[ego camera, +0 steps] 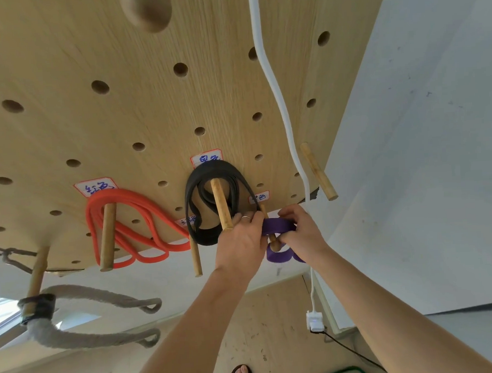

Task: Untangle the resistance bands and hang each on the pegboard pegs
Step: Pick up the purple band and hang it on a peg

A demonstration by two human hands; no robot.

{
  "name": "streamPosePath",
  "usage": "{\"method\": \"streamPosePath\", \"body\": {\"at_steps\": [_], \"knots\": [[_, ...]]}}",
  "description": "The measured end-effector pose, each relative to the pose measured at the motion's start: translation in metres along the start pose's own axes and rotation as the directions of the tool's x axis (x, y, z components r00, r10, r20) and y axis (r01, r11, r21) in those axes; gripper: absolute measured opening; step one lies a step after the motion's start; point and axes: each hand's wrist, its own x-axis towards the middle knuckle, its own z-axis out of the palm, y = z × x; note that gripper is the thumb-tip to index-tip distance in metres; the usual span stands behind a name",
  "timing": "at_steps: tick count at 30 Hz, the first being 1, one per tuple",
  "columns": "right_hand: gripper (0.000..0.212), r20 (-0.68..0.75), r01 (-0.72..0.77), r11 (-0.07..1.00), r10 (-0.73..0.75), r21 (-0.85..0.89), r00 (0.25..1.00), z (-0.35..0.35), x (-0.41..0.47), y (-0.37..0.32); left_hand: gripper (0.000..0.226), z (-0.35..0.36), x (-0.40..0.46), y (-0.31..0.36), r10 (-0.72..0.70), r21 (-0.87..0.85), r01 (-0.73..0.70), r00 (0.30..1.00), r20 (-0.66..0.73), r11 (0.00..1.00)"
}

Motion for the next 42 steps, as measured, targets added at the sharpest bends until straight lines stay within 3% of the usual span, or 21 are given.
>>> {"method": "streamPosePath", "body": {"at_steps": [6, 13, 18, 22, 27, 33, 39, 42], "knots": [[0.051, 0.033, 0.038, 0.998, -0.039, 0.051, 0.999, -0.008, -0.003, 0.003, 0.037, -0.008, 0.015, -0.013, 0.072, -0.1, -0.057, 0.986, 0.147, 0.993], [0.039, 0.078, 0.065, 0.997, -0.067, 0.03, 0.995, -0.016, 0.001, 0.0, 0.032, -0.011, 0.026, -0.016, 0.072, -0.154, -0.04, 0.975, 0.211, 0.987], [0.038, 0.158, 0.113, 0.993, -0.11, -0.015, 0.981, -0.02, 0.006, 0.002, 0.033, -0.01, 0.025, -0.014, 0.065, -0.079, -0.051, 0.982, 0.178, 0.996], [0.036, 0.211, 0.159, 0.985, -0.143, -0.061, 0.967, -0.024, 0.006, 0.003, 0.034, -0.005, 0.011, -0.015, 0.023, -0.12, -0.012, 0.996, 0.091, 0.993], [0.039, 0.209, 0.219, 0.963, -0.185, -0.156, 0.96, -0.027, 0.007, 0.006, 0.027, 0.003, 0.004, -0.018, 0.03, -0.074, -0.026, 0.998, 0.048, 0.997], [0.033, 0.268, 0.392, 0.871, -0.318, -0.297, 0.909, -0.03, 0.006, 0.006, 0.024, 0.013, -0.002, -0.019, 0.082, 0.022, -0.083, 0.996, 0.037, 0.996], [0.031, 0.162, 0.36, 0.913, -0.332, -0.194, 0.929, -0.025, 0.012, -0.001, 0.022, 0.014, 0.008, -0.02, 0.078, 0.086, -0.074, 0.996, -0.047, 0.994], [0.031, 0.174, 0.353, 0.912, -0.321, -0.209, 0.931, -0.022, 0.013, 0.0, 0.031, 0.02, 0.005, -0.023, 0.074, 0.098, -0.068, 0.995, -0.062, 0.993]]}}
